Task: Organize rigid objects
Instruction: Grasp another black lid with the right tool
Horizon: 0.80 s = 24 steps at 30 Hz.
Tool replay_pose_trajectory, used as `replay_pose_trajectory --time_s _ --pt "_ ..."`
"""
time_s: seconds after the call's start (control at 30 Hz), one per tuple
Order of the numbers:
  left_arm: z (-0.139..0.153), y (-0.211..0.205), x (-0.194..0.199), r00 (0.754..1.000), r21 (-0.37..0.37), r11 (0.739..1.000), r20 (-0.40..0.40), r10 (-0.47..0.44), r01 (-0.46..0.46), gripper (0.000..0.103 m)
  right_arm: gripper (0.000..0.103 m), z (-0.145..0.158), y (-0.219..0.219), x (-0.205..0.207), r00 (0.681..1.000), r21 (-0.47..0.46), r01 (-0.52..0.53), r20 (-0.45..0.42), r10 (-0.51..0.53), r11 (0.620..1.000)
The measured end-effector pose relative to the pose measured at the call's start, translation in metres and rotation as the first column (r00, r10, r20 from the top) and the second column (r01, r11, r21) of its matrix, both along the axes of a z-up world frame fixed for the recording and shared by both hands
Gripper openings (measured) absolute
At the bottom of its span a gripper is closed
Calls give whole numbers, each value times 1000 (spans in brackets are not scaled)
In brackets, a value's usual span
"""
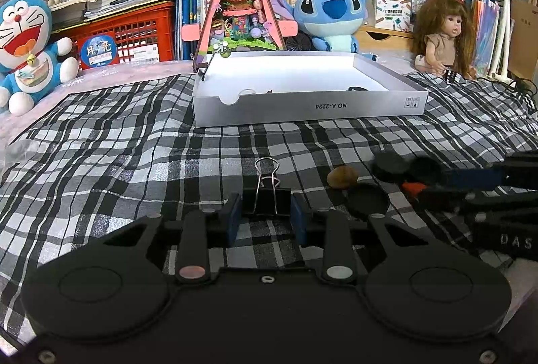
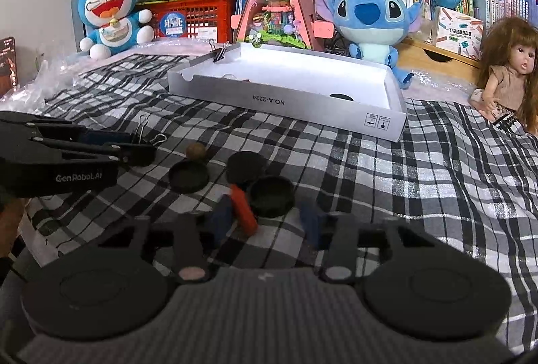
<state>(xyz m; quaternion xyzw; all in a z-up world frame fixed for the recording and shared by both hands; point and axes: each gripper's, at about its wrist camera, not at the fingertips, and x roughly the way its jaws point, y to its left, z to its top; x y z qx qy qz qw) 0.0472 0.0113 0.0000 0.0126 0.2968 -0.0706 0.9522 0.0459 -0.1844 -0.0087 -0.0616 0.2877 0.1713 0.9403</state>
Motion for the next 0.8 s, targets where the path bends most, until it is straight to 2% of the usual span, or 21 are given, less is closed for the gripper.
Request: replay_pose_trajectory --time_s 0.07,0.23,0.67,0.73,0.8 --pt "3 2 2 1000 -11 1000 -4 -4 3 29 18 2 -1 0 1000 5 11 6 -11 1000" --pt "11 5 6 1000 -20 1000 13 5 -4 29 17 7 -5 5 1000 41 31 1 -31 999" --pt "14 8 6 1000 -33 999 17 16 -16 29 17 7 -3 3 1000 34 27 15 -27 999" --pt "13 8 6 1000 -34 999 15 17 -16 29 22 7 -4 3 999 37 38 20 -39 999" --pt "12 8 6 1000 -33 999 13 18 -18 29 42 7 -7 4 997 48 73 37 -75 996"
